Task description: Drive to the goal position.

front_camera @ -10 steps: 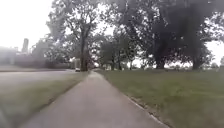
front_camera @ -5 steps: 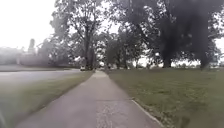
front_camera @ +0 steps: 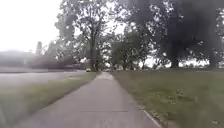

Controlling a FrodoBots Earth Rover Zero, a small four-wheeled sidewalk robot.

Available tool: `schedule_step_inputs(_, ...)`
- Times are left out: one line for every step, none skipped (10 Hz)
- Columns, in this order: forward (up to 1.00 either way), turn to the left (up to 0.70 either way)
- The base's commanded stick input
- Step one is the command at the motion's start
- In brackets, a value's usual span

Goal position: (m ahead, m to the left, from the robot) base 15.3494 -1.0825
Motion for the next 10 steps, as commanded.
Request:
schedule_step_inputs(1.00,0.32)
schedule_step_inputs(1.00,0.03)
schedule_step_inputs(1.00,0.00)
schedule_step_inputs(1.00,0.00)
schedule_step_inputs(1.00,0.00)
schedule_step_inputs(1.00,0.00)
schedule_step_inputs(1.00,0.00)
schedule_step_inputs(1.00,0.04)
schedule_step_inputs(1.00,0.40)
schedule_step_inputs(1.00,0.35)
